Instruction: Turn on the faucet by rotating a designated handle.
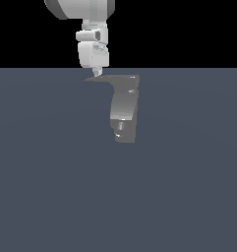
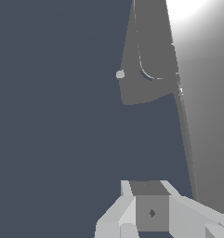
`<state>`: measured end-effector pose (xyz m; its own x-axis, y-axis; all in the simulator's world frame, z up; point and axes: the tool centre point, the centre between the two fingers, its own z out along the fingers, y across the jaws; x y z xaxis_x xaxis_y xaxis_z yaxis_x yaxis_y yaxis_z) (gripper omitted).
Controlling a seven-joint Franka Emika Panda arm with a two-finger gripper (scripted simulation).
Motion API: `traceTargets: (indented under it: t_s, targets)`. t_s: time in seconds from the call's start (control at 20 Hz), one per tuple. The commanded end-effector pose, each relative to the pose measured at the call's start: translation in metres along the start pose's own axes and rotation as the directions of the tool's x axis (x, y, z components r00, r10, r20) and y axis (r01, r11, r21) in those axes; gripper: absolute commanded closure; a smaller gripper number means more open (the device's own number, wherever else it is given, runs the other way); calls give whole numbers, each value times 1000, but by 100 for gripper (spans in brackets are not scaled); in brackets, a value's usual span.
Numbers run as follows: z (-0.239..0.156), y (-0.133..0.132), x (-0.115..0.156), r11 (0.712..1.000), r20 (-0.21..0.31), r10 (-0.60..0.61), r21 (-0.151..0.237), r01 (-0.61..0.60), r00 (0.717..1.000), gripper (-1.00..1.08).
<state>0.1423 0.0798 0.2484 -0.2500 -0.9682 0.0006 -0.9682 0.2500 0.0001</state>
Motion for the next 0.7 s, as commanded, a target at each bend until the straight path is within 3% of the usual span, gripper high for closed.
traceTargets:
  t_s: [0.0, 0.65]
  targets:
    - [0, 6, 0, 1000, 0, 0, 0, 0, 1000, 108]
    - [0, 39, -2, 1000, 0, 0, 0, 0, 1000, 108]
